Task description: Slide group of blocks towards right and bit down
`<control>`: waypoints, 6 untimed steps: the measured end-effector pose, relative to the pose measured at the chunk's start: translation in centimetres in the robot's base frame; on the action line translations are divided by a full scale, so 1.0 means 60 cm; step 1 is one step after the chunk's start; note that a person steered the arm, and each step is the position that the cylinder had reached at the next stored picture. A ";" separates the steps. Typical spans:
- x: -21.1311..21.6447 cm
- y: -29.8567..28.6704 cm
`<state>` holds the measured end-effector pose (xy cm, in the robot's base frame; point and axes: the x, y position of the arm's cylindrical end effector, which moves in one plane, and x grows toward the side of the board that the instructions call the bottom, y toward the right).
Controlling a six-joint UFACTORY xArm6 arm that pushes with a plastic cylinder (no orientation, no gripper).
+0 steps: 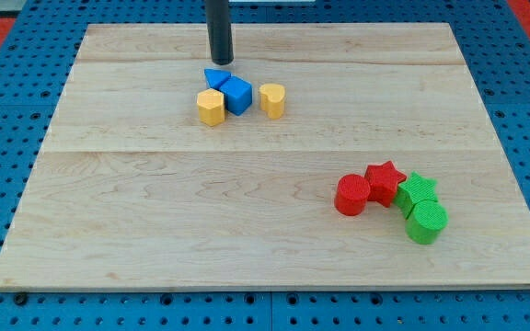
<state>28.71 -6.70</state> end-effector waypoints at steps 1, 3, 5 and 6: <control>0.028 -0.063; 0.116 0.034; 0.167 0.079; 0.139 0.022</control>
